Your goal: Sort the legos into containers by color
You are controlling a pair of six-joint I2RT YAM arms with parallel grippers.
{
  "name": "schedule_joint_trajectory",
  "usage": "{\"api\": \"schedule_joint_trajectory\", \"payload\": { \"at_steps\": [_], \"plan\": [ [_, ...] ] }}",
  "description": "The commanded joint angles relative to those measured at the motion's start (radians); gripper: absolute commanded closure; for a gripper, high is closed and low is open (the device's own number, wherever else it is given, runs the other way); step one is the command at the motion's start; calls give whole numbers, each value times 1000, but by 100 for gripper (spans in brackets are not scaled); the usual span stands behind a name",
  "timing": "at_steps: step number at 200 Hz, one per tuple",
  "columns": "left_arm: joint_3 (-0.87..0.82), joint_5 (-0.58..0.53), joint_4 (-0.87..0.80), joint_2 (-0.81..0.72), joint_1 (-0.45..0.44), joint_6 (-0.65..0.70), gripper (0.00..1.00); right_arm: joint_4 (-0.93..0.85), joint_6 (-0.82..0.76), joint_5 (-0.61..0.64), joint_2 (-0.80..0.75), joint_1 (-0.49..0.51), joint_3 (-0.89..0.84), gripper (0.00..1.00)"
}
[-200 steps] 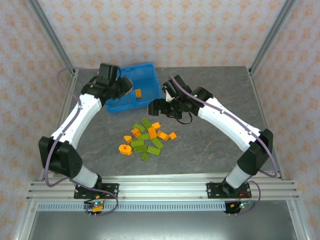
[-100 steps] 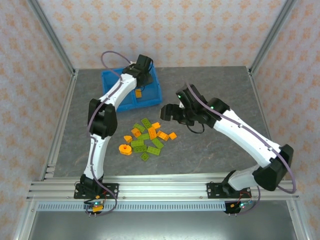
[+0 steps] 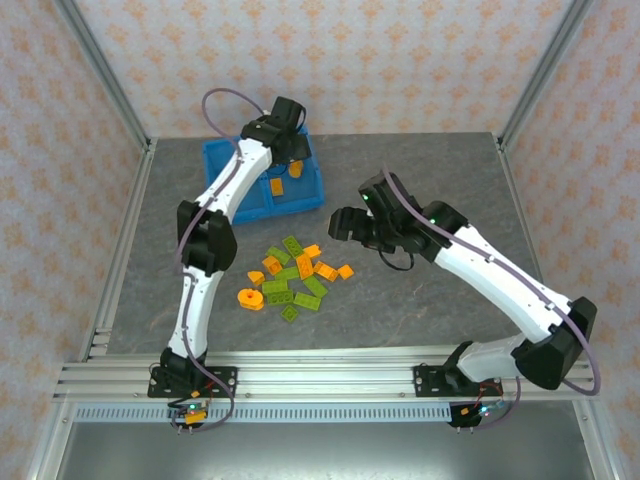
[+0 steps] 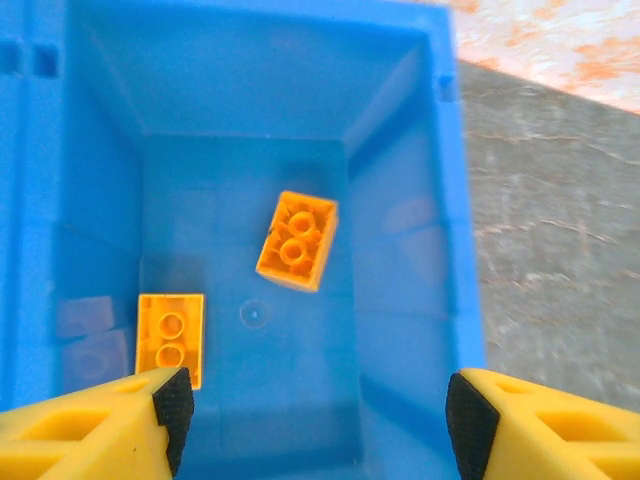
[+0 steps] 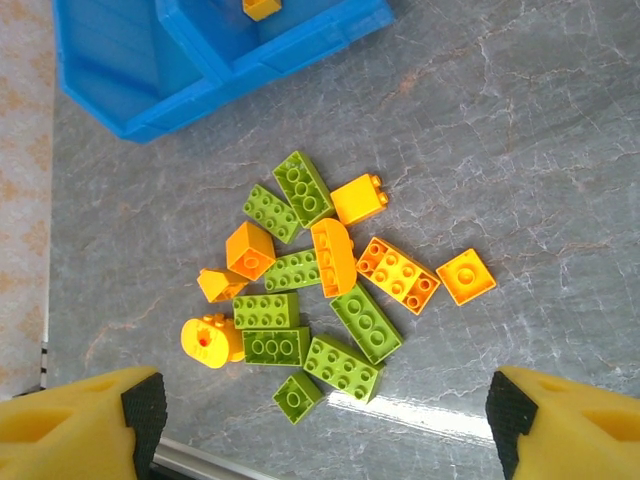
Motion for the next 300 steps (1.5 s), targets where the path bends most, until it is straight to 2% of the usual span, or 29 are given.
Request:
{"api": "schedule_joint_trajectory", "payload": {
  "at_steps": [1, 40, 78, 99, 110, 123, 130, 140, 160, 189, 222, 251, 300],
  "plan": [
    [-130, 62, 15, -306, -1, 102, 29, -39, -11, 30, 66, 11, 50, 16],
    [-574, 161, 153, -796, -1, 290, 26, -67, -99, -31, 266, 60, 113, 16],
    [-942, 264, 115, -1239, -1, 518, 21, -50, -151, -94, 468, 77, 188, 23],
    [-1088, 340, 17, -1442, -1, 682, 16, -51, -167, -98, 565, 79, 242, 27],
    [-1134, 434, -93, -1520, -1, 850, 13, -58, -177, -99, 611, 79, 275, 29],
    [-1164, 566, -280, -1590, -1, 1111, 10, -57, -198, -105, 659, 79, 305, 30],
    [-1178, 584, -350, -1626, -1, 1190, 10, -50, -212, -105, 685, 80, 317, 31],
    [-1199, 575, -397, -1676, -1, 1230, 9, -47, -228, -105, 723, 81, 339, 31],
    [-1208, 583, -442, -1735, -1, 1272, 8, -50, -219, -83, 786, 81, 370, 34],
    [-1211, 599, -471, -1718, -2, 1276, 7, -30, -212, -117, 849, 83, 382, 38],
    [-1246, 624, -407, -1692, -1, 1263, 5, -23, -212, -130, 888, 88, 373, 48],
    [-1280, 639, -315, -1693, -1, 1237, 3, -25, -206, -115, 892, 88, 363, 60],
    [-1291, 622, -278, -1699, -3, 1227, 1, -49, -194, -39, 816, 87, 400, 68]
  ]
}}
